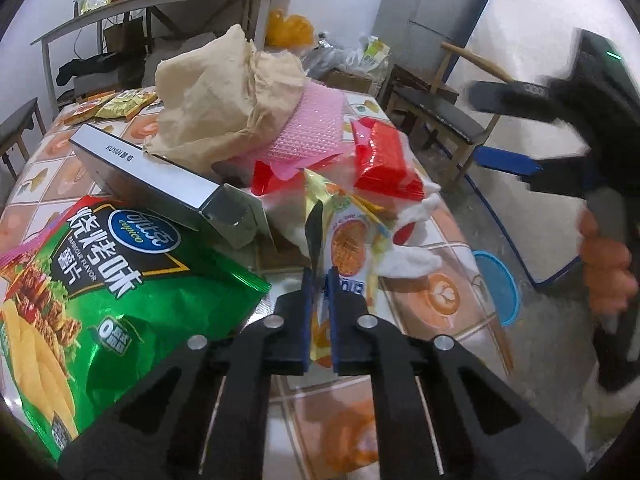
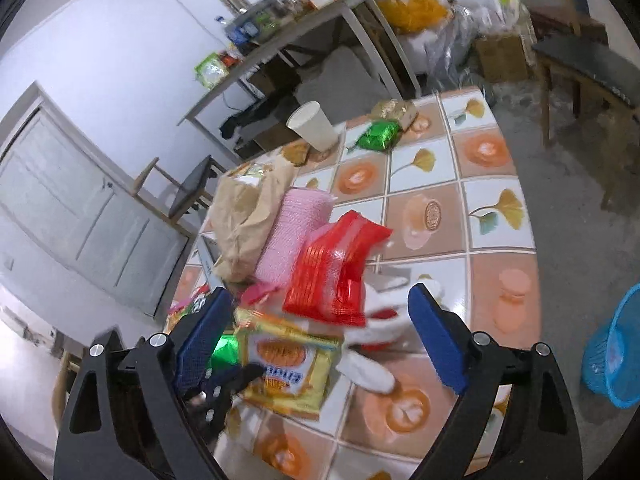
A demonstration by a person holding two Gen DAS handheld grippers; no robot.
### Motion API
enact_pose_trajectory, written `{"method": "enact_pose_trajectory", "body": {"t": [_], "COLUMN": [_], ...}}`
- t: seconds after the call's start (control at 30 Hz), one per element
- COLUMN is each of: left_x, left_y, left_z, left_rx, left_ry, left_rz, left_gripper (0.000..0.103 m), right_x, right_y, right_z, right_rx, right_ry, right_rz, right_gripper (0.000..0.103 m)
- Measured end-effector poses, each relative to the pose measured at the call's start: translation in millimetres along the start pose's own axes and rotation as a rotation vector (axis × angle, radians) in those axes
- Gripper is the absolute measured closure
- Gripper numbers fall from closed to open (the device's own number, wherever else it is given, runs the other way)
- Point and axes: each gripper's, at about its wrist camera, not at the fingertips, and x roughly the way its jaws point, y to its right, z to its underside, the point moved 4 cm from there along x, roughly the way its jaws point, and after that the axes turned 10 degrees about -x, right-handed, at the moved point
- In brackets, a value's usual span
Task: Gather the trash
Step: 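Grasp the small gold wrapper with the left tool while the right tool grasps the red packet, then carry both items over the blue wastebasket and open both tools to drop them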
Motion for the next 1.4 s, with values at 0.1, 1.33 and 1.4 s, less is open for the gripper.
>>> {"method": "enact_pose_trajectory", "body": {"t": [0.1,1.33,1.4], "left_x": [-9.0,-66.2,-66.9], "left_y": [2.5,12.8,20.8], "left_z": [2.5,17.2,13.1], "left_rx": [0.005,0.014,0.017], "left_ry": [0.018,0.068,0.067], "left_rz": [0.015,0.091,0.107], "left_gripper": [0.103,0.103,0.103], "right_x": [18.8,-41.3,-62.3], "right_y": [2.7,20.1,33.3], "right_z": [-11.0,-5.3,3.8], "right_rx": [0.031,0.102,0.127], "right_ry": [-0.034,0.078,0.109], "right_rz": [-0.017,-0.027,-0.016], "right_gripper": [0.015,0.071,0.071]}}
